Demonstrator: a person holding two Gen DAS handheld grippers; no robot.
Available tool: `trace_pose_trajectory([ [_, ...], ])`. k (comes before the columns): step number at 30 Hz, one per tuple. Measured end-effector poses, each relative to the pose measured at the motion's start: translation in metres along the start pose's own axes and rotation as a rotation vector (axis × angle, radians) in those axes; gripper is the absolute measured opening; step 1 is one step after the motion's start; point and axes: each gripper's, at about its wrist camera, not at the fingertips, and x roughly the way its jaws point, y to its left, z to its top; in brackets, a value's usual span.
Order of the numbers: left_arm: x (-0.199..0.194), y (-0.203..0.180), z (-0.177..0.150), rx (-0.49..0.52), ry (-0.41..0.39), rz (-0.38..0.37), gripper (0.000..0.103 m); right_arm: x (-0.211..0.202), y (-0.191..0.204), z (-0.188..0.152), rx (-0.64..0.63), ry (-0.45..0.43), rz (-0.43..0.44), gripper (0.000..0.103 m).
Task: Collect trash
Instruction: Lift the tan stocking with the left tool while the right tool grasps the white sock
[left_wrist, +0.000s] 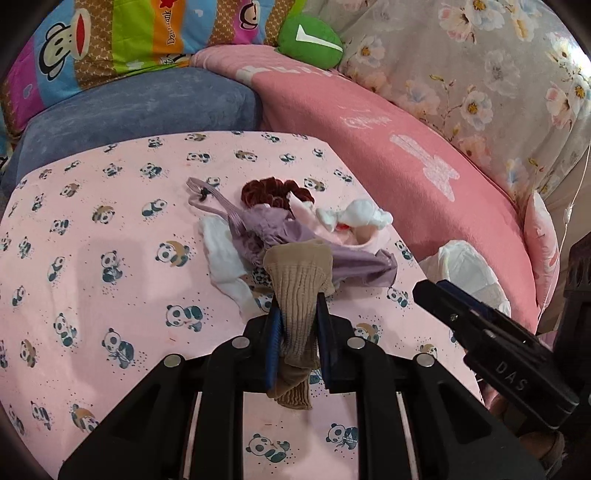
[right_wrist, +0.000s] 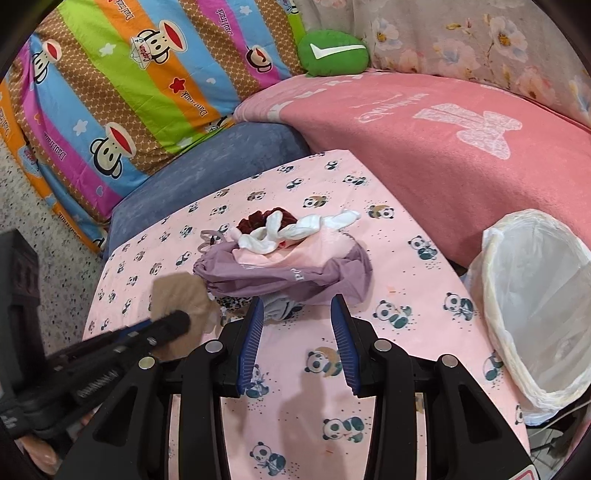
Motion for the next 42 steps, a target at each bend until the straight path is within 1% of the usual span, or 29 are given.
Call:
trace_pose_trajectory([
  [3,-0.007,0.008,0.009,-0.017,-0.029,0.031,0.017,0.004,0.006,0.002,-0.009,0.0,0.005,0.039],
  [8,-0.018,0.028,0.025,-0.034,-0.08,0.107,0.017,0.009,0.018,0.008,-0.024,0.0,0.025,0.039],
  [15,-0.027,0.059,0.035,-0.081,-0.109,0.161,0.017,0.028,0.057,0.013,-0.072,0.029,0.107,0.039],
  [21,-0.022,0.076,0.035,-0.093,-0.094,0.18,0.017,0.058,0.091,0.008,-0.112,0.09,0.156,0.039],
  [24,-0.017,0.084,0.034,-0.096,-0.08,0.182,0.017,0.078,0.106,0.006,-0.126,0.116,0.163,0.039],
  [28,-0.01,0.093,0.034,-0.101,-0.063,0.18,0.017,0.107,0.118,0.005,-0.138,0.154,0.141,0.039],
  [33,0.0,0.1,0.033,-0.108,-0.042,0.177,0.017,0.136,0.123,0.001,-0.153,0.191,0.095,0.039],
  [34,0.002,0.102,0.033,-0.108,-0.039,0.176,0.017,0.141,0.122,0.0,-0.152,0.198,0.086,0.038],
  [37,0.005,0.104,0.032,-0.108,-0.031,0.174,0.017,0.153,0.116,-0.001,-0.147,0.209,0.068,0.024],
  [38,0.005,0.104,0.032,-0.109,-0.029,0.173,0.017,0.154,0.115,-0.001,-0.147,0.207,0.065,0.018],
  [39,0.006,0.103,0.032,-0.11,-0.027,0.172,0.017,0.154,0.114,0.0,-0.147,0.207,0.07,0.016],
  [40,0.007,0.103,0.031,-0.112,-0.026,0.172,0.017,0.154,0.112,0.001,-0.143,0.21,0.08,0.011],
  [42,0.007,0.101,0.031,-0.111,-0.026,0.17,0.017,0.151,0.109,0.004,-0.137,0.204,0.094,0.008],
])
